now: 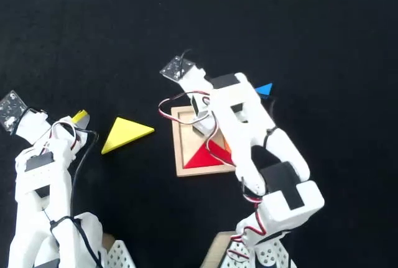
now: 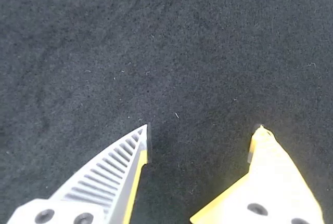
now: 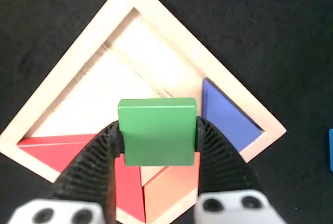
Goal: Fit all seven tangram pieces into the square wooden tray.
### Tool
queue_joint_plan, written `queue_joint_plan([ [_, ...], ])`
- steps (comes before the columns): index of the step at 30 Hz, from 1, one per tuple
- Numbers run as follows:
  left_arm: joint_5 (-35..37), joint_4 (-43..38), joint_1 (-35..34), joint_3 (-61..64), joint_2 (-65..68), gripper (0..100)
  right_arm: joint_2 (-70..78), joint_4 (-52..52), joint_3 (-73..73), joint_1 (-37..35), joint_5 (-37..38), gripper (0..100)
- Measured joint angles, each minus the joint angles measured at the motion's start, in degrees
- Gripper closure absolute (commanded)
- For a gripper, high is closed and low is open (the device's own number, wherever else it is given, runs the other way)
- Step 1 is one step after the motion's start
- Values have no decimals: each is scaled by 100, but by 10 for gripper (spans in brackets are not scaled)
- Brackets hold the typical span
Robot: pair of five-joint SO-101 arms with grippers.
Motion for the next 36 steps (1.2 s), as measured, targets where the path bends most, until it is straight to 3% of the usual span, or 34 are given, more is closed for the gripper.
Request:
queue_joint_plan([
  [6,-18,0,0,0,0,690,0,-70,0,0,-79,788],
  [31,-18,0,0,0,0,690,44,-176,0,-325,-193,779],
  [36,-18,0,0,0,0,690,44,-141,0,-325,-193,691],
])
